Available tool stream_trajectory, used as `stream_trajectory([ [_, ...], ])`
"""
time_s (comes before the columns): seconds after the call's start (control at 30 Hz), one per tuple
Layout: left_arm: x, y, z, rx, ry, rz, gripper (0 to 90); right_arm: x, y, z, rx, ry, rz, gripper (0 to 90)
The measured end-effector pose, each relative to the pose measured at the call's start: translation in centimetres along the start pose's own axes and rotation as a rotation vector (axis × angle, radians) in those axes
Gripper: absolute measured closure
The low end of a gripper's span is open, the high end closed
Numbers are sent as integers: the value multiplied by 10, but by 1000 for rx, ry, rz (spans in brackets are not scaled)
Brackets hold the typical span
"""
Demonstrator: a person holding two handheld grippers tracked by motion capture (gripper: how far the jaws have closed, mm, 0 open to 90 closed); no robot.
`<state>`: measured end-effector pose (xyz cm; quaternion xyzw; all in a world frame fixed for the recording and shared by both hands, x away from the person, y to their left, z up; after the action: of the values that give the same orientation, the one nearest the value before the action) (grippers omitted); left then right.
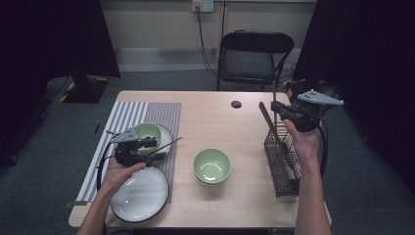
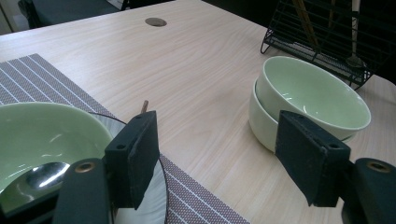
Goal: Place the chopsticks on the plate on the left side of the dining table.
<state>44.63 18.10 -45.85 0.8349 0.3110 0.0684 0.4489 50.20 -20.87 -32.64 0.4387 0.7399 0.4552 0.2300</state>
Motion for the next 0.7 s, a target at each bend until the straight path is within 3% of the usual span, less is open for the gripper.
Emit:
stream_trajectory([
  [0.17,0,1,-1,-9,0,-3,312,7,20,-9,-37,0,-26,853],
  [0.27,2,2,-3,-21,24,-1,333,11,27,-13,-56,2,-39,853],
  [0.37,3,3,-5,-31,18,-8,334,22,39,-17,-82,21,-61,854],
  [0.7,-4,6,-6,-50,-11,-9,362,58,37,3,-80,139,-78,854],
])
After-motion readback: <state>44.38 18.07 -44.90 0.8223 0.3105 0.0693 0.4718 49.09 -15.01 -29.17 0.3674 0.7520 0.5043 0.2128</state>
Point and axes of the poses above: each handheld gripper's, and its own axes: z roughly forward along the jaws, y roughly out of its top, x roughly to its left, the point moved 9 cm from there along z, roughly forward along the jaws, and after that the axes turned 10 degrees about x, right-handed, at the moved point
